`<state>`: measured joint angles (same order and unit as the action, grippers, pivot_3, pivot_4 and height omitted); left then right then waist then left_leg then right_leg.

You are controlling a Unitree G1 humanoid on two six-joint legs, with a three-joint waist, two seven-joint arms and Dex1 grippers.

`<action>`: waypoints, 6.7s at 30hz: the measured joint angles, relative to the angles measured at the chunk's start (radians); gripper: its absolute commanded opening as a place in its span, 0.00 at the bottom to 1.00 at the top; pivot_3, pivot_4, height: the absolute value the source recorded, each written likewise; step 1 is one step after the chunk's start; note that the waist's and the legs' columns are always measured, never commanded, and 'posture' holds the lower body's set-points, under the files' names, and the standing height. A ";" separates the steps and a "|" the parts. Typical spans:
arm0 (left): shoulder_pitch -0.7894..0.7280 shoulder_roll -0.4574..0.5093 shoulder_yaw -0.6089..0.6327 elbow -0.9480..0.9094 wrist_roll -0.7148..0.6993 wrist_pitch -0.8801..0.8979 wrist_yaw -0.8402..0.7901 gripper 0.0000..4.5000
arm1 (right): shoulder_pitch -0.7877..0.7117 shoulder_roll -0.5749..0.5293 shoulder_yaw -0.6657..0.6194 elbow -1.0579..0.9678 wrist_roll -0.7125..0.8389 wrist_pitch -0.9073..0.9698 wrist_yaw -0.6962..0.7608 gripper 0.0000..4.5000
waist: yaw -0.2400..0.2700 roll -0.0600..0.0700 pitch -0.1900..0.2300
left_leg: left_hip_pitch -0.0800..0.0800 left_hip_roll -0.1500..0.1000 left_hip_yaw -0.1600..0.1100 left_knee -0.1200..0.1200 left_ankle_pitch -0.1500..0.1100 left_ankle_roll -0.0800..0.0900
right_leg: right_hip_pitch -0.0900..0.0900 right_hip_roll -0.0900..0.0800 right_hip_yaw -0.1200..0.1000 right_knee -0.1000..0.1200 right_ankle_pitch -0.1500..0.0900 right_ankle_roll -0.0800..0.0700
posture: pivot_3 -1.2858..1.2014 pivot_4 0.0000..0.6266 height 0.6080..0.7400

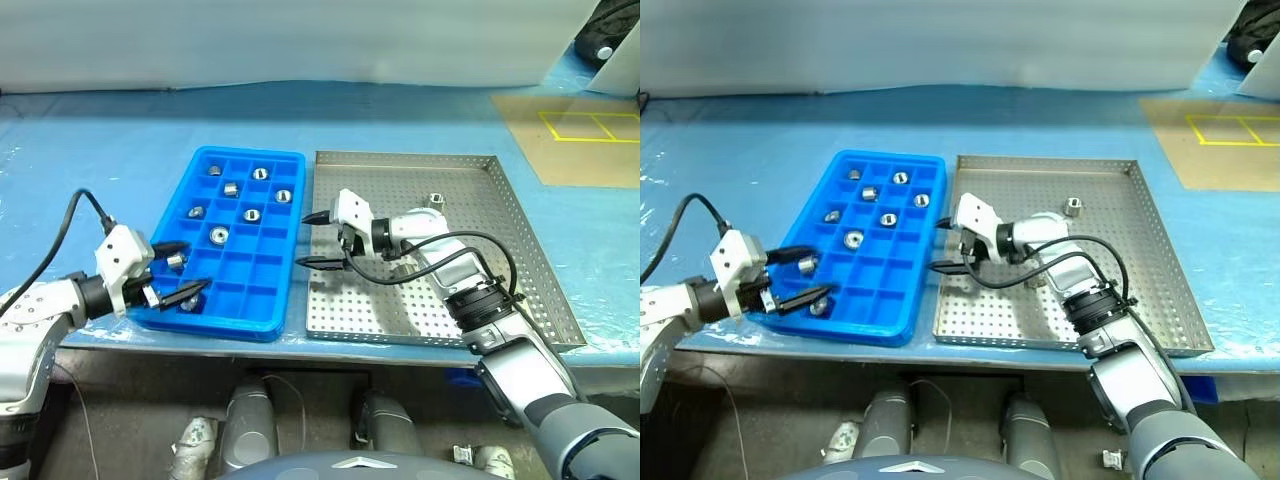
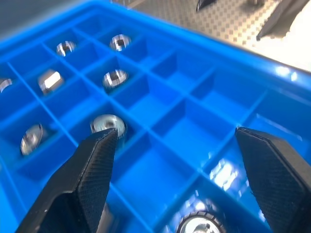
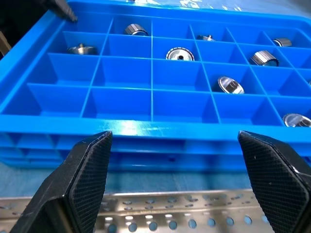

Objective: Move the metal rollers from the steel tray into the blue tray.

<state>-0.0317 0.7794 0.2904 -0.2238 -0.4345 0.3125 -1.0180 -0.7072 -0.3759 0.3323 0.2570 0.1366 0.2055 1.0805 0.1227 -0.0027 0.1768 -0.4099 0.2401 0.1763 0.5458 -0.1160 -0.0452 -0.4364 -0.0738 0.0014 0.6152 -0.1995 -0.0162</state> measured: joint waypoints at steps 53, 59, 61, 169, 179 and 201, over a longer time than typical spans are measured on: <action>-0.579 -0.380 -0.454 0.562 0.122 -0.195 -0.284 0.91 | 0.397 -0.199 -0.143 -0.337 -0.021 0.249 -0.319 0.74 | -0.136 -0.001 -0.001 | 0.002 -0.001 0.002 0.016 -0.004 0.006 | 0.005 0.000 0.006 0.003 0.000 0.001 | 0.37 0.24 1.00; -0.554 -0.366 -0.452 0.530 0.122 -0.193 -0.273 0.91 | 0.386 -0.188 -0.141 -0.310 -0.031 0.217 -0.311 0.29 | -0.136 -0.001 -0.001 | 0.002 -0.001 0.002 0.015 -0.004 0.006 | 0.005 0.000 0.005 0.003 0.000 0.001 | 0.37 0.24 1.00; -0.549 -0.365 -0.452 0.527 0.122 -0.191 -0.267 0.91 | 0.386 -0.188 -0.140 -0.310 -0.031 0.214 -0.297 0.28 | -0.136 -0.001 -0.001 | 0.002 -0.001 0.002 0.015 -0.004 0.006 | 0.005 0.000 0.006 0.003 0.000 0.001 | 0.38 0.24 1.00; -0.589 -0.342 -0.436 0.505 0.075 -0.145 -0.210 0.91 | 0.149 -0.034 -0.290 -0.093 -0.117 0.140 -0.437 0.71 | -0.126 -0.002 -0.001 | 0.003 -0.001 0.000 0.002 0.002 -0.002 | -0.001 0.002 0.004 0.006 -0.002 -0.003 | 0.35 0.24 1.00; -0.651 -0.383 -0.454 0.615 0.107 -0.199 -0.274 0.91 | 0.251 -0.038 -0.280 -0.197 -0.116 0.219 -0.488 0.71 | -0.139 -0.002 -0.001 | 0.005 -0.001 0.000 0.007 0.000 0.000 | 0.003 0.001 0.005 0.006 -0.002 -0.003 | 0.34 0.24 1.00; -0.575 -0.338 -0.447 0.539 0.107 -0.182 -0.246 0.91 | 0.218 -0.036 -0.246 0.083 -0.142 0.055 -0.518 0.39 | -0.137 -0.002 -0.001 | 0.007 -0.001 0.000 0.016 -0.003 0.005 | 0.011 0.000 0.004 0.006 -0.002 -0.002 | 0.37 0.24 1.00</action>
<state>-0.6068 0.4410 -0.1567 0.3152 -0.3273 0.1301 -1.2645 -0.4896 -0.4116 0.0863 0.3397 -0.0050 0.2603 0.5626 -0.0140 -0.0048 0.1759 -0.4031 0.2391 0.1764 0.5621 -0.1188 -0.0406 -0.4258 -0.0738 0.0052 0.6208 -0.2017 -0.0186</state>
